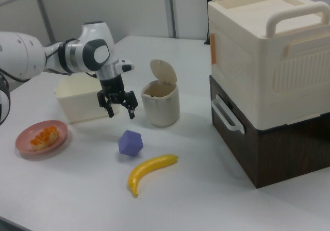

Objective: Grab it up and put it in the trash

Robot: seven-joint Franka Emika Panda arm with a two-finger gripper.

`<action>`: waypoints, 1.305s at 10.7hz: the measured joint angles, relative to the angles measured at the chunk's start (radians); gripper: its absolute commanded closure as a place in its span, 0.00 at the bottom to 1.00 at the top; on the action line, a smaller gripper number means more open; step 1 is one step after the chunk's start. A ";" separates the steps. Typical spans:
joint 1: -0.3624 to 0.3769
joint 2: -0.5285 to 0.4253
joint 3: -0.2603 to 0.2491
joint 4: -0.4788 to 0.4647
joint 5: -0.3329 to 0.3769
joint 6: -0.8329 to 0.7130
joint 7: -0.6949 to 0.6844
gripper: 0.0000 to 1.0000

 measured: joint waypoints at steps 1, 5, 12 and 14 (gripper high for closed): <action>0.010 0.019 0.000 -0.001 -0.015 0.010 0.021 0.00; 0.011 -0.015 -0.002 0.026 -0.020 -0.001 0.079 0.00; -0.082 -0.073 -0.012 0.066 -0.009 -0.004 0.243 0.00; -0.092 -0.078 -0.012 0.086 -0.005 -0.010 0.226 0.00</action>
